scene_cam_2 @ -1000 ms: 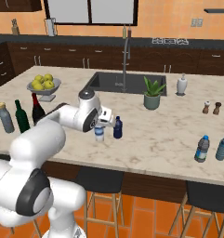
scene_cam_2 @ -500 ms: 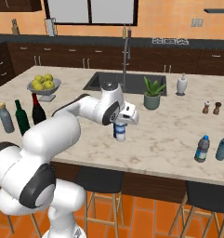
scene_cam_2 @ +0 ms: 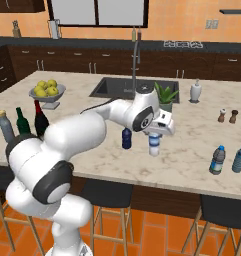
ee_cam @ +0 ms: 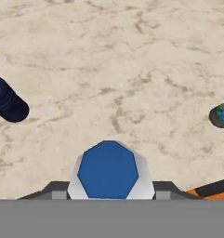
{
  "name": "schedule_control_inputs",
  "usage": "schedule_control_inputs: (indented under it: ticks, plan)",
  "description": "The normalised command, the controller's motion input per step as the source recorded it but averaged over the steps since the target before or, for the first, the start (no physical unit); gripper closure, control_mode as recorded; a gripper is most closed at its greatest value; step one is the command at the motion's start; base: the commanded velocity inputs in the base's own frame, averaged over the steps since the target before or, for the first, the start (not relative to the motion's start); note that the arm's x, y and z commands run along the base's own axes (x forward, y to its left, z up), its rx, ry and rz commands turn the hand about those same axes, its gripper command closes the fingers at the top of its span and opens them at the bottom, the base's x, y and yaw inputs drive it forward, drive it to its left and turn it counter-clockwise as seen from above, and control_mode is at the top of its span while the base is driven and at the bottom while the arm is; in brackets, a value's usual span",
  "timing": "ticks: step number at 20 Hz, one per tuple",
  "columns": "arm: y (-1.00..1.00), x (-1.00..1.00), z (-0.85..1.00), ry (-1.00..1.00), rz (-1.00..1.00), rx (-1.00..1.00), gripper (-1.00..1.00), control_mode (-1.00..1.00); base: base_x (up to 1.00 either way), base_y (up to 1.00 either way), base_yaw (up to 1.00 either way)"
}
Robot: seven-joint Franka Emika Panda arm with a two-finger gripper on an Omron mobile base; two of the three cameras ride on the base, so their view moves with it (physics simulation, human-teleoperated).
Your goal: Move the plastic bottles in the middle to the plastics group, and the glass bottles in the middle to the glass group.
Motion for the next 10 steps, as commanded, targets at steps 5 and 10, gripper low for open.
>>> schedule_control_inputs:
  ticks: [5, 10]
  plan:
    - [-0.62, 0.24, -0.42, -0.01, -0.1, -0.03, 1.0, -1.0, 0.0, 0.0, 0.0]
    - [-0.63, 0.22, -0.22, -0.07, -0.14, 0.0, 1.0, -1.0, 0.0, 0.0, 0.0]
